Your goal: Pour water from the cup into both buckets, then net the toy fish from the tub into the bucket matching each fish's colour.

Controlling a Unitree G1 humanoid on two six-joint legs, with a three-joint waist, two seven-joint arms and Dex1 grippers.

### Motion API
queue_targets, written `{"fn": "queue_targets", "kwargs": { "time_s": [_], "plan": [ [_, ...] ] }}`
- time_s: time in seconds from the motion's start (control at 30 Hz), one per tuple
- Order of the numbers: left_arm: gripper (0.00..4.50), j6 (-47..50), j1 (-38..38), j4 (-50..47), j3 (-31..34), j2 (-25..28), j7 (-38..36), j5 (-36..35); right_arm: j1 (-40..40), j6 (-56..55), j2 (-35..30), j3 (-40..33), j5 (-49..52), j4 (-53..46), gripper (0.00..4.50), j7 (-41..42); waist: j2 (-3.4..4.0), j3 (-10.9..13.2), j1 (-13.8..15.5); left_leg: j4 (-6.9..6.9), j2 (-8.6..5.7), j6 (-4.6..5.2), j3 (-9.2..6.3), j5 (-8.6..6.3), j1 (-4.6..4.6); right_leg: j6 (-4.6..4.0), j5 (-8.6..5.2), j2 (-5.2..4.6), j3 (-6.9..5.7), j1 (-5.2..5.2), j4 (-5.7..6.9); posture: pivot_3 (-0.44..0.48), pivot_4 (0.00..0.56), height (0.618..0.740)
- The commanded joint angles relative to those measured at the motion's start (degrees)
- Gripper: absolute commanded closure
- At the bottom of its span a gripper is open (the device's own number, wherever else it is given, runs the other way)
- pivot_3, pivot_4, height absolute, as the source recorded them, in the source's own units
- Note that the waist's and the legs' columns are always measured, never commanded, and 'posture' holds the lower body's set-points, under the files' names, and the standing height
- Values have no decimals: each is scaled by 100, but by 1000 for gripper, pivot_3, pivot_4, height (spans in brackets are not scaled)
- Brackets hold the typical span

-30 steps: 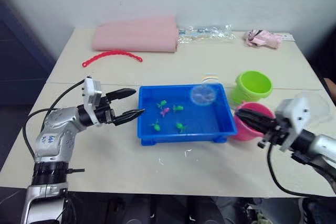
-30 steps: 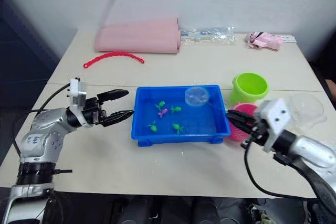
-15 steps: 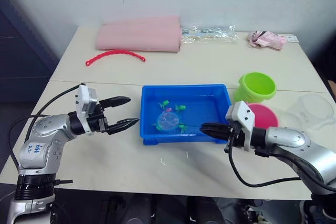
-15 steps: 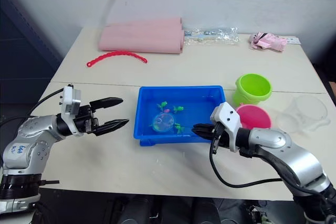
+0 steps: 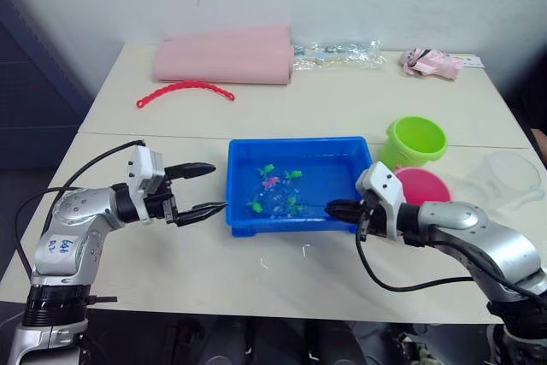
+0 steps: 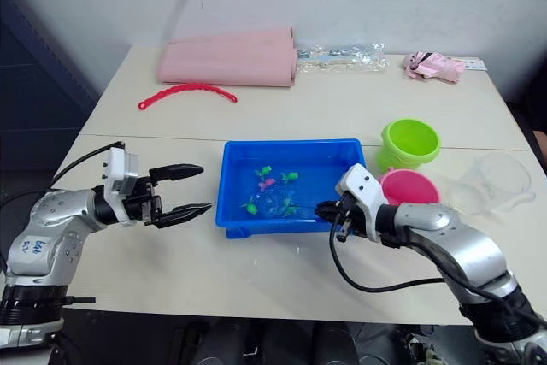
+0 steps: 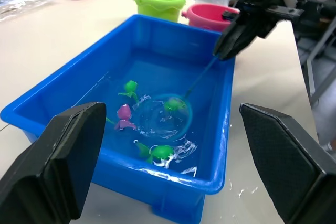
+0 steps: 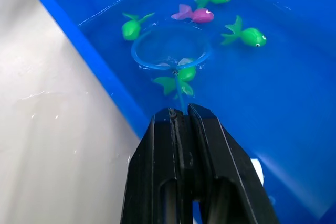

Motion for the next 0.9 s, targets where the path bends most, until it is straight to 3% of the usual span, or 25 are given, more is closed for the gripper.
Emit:
{"fn": "queue_targets", "kwargs": {
  "time_s": [0.03, 0.3, 0.9],
  "plan": [
    [78, -127, -149, 94, 8, 111, -110, 19, -178, 112, 184, 67, -218, 59, 4500, -151, 0, 0, -4, 0, 1, 0, 2, 0, 0, 0, 0, 1, 0, -2, 1, 0, 150, 740],
    [78, -203, -190, 233, 33, 133, -188, 28, -213, 208, 800, -4, -466, 159, 4500, -545, 0, 0, -10, -4, 4, -1, 8, -1, -7, 0, 0, 4, 2, -9, 12, 0, 150, 740],
    [78, -499, -216, 649, -69, 22, -287, 133, 433, -285, 763, -536, -280, -595, 4500, -5, 0, 0, -33, -8, 8, -3, 9, -5, -7, 0, 0, 6, 2, -9, 10, 0, 150, 740]
  ]
}}
